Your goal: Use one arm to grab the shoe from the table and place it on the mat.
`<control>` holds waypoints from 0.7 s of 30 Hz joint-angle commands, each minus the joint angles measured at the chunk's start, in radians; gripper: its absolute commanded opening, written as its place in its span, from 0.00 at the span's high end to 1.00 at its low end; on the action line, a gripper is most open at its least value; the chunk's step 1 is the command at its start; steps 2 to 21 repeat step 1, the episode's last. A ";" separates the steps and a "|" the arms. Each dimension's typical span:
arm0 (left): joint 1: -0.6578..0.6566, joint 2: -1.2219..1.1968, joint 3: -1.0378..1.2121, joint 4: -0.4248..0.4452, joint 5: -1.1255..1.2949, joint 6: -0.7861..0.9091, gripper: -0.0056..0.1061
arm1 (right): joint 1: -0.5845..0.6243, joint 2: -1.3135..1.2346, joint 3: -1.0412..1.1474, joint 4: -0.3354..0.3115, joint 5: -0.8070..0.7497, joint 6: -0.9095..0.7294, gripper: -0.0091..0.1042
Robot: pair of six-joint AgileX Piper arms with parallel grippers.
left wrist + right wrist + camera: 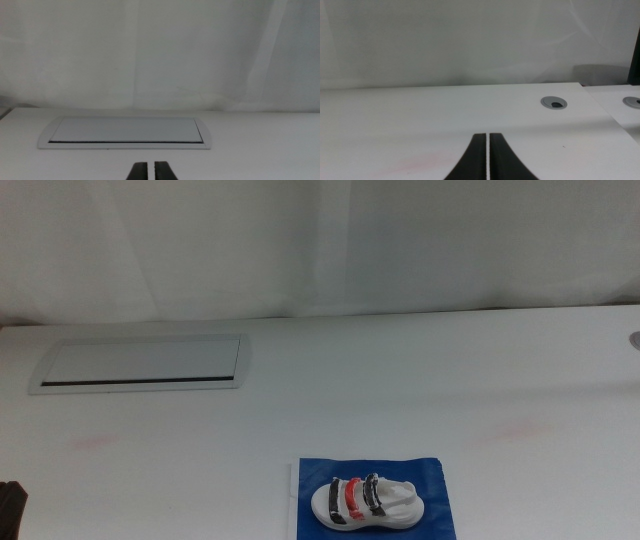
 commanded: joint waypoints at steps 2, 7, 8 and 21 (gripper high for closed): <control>-0.004 -0.002 0.010 -0.004 -0.013 -0.008 0.98 | -0.005 0.000 0.006 -0.009 -0.012 -0.005 0.94; -0.004 -0.002 0.010 -0.004 -0.013 -0.008 0.98 | -0.005 0.000 0.006 -0.009 -0.012 -0.005 0.94; -0.004 -0.002 0.010 -0.004 -0.013 -0.008 0.98 | -0.005 0.000 0.006 -0.009 -0.012 -0.005 0.94; -0.004 -0.002 0.010 -0.004 -0.013 -0.008 0.98 | -0.005 0.000 0.006 -0.009 -0.012 -0.005 0.94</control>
